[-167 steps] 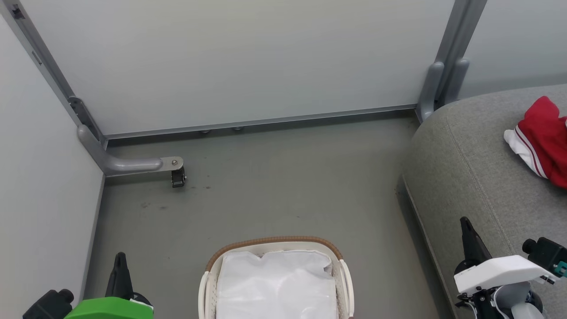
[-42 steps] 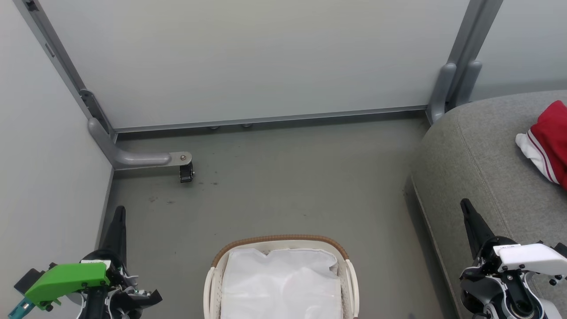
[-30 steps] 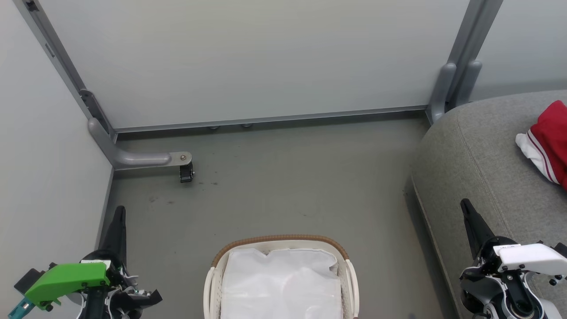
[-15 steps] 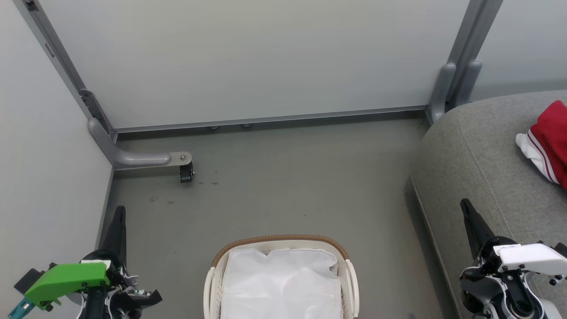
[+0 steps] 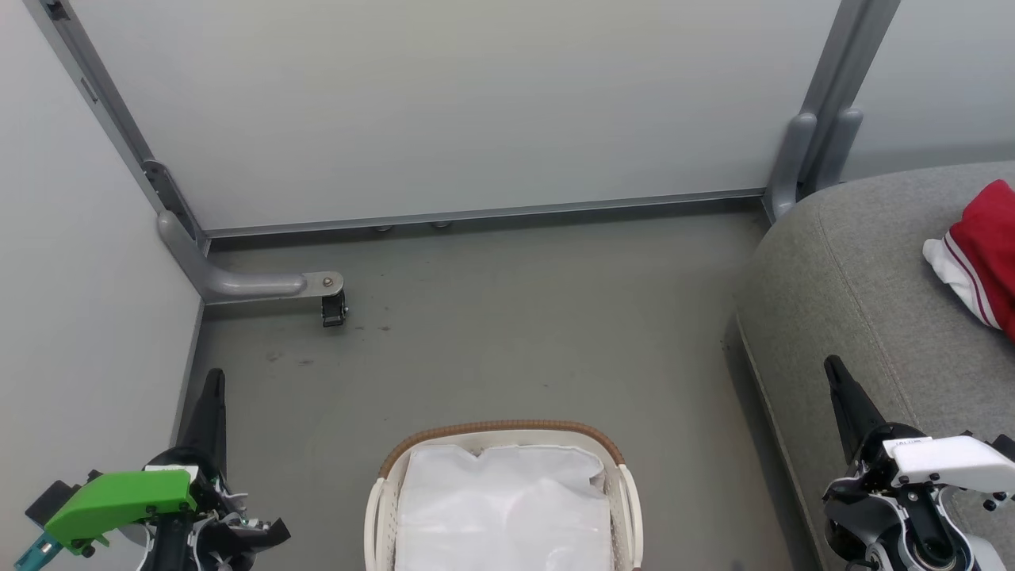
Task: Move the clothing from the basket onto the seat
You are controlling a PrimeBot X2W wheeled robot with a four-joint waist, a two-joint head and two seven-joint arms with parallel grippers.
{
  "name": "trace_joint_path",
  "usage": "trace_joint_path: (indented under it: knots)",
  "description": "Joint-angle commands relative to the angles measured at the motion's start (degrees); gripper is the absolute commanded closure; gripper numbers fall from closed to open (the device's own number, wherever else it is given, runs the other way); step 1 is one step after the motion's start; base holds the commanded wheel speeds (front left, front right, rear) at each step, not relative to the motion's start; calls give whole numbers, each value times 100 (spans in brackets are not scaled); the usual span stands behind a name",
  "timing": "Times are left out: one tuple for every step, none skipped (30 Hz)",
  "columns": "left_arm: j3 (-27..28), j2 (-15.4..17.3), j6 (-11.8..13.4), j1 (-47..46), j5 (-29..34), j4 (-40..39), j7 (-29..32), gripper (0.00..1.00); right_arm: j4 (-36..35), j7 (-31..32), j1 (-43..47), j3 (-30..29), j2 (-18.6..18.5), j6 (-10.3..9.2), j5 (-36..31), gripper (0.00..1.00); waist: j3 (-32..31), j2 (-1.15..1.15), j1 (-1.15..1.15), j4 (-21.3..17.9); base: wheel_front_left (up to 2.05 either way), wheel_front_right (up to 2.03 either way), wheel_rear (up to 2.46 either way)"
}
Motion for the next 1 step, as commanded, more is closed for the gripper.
trace_joint_path:
  knots:
    - [14, 40, -25, -69, -18, -13, 19, 100, -19, 18, -49, -12, -15, 0, 19, 100, 0, 0, 0, 0, 0, 0, 0]
